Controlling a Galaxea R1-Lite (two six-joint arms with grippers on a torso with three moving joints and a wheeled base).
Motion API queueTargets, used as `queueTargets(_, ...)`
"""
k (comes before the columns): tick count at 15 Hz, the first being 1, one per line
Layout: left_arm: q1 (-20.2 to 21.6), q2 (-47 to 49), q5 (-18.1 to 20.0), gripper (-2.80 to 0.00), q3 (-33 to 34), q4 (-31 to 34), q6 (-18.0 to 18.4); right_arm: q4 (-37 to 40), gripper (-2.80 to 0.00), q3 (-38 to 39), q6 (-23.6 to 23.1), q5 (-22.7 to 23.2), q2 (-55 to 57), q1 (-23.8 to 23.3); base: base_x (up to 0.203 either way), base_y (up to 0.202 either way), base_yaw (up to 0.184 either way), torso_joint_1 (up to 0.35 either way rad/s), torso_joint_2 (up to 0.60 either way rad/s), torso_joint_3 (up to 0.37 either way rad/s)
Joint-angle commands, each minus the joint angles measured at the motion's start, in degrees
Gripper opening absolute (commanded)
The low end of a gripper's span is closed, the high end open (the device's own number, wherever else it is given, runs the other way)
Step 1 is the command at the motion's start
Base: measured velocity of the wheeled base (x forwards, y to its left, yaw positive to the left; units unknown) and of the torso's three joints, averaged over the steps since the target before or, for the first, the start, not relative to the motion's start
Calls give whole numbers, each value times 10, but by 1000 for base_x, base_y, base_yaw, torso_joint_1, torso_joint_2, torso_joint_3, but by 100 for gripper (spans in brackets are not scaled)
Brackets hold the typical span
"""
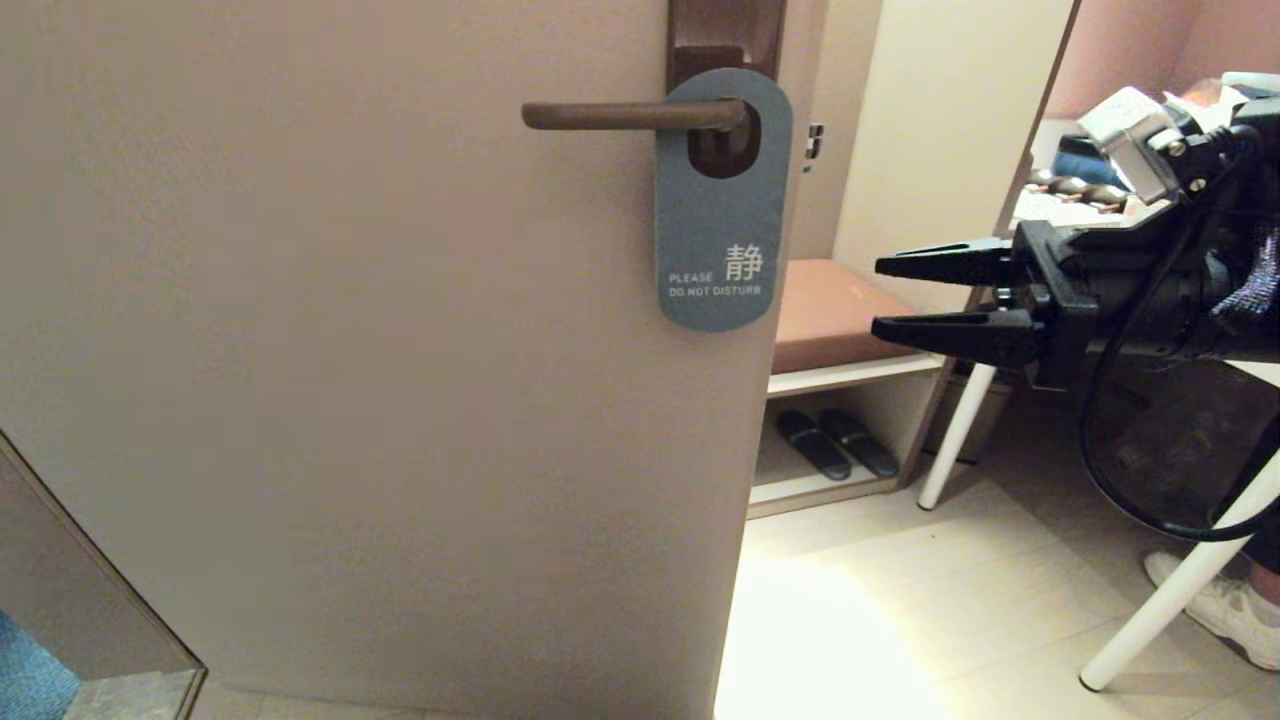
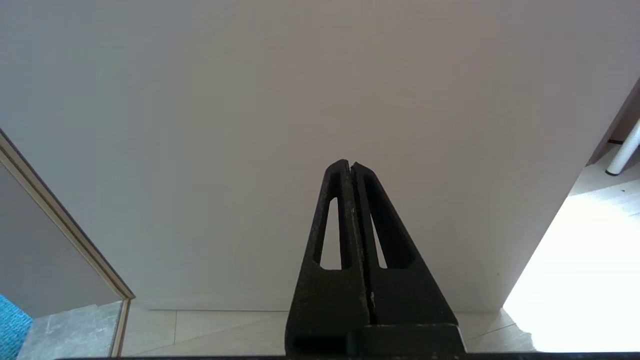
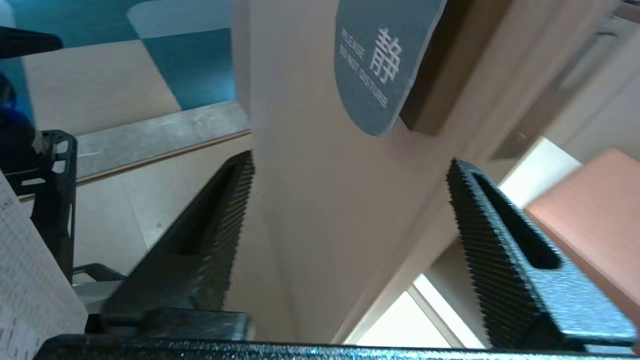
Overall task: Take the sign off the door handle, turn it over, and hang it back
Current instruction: Take down the sign
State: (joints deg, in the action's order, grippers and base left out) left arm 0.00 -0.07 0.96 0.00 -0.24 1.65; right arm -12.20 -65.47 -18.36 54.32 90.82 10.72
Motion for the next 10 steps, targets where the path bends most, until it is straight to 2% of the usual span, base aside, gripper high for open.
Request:
queueTargets(1, 0, 1, 0, -280, 0, 0, 0, -1, 0, -13, -1, 3, 17, 10, 0, 0, 0, 0, 0, 0)
queueTargets(10, 0, 1, 0, -280, 0, 0, 0, 0, 0, -57, 1, 22, 66, 26, 0, 0, 0, 0, 0, 0)
